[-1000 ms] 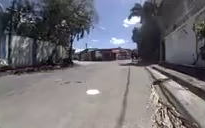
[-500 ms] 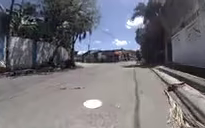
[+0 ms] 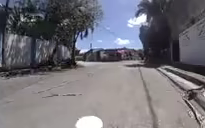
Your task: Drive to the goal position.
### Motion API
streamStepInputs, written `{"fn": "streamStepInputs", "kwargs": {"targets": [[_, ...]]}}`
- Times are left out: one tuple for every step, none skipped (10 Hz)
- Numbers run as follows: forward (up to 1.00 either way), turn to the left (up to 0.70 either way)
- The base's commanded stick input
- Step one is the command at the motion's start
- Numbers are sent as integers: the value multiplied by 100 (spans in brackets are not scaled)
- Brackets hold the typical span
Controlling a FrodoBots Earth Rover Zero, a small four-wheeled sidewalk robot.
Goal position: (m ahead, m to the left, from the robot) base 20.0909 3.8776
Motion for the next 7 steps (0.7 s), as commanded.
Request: {"fn": "streamStepInputs", "kwargs": {"targets": [[85, 0], [85, 7], [85, 1], [85, 17], [85, 4], [85, 16], [85, 5]]}}
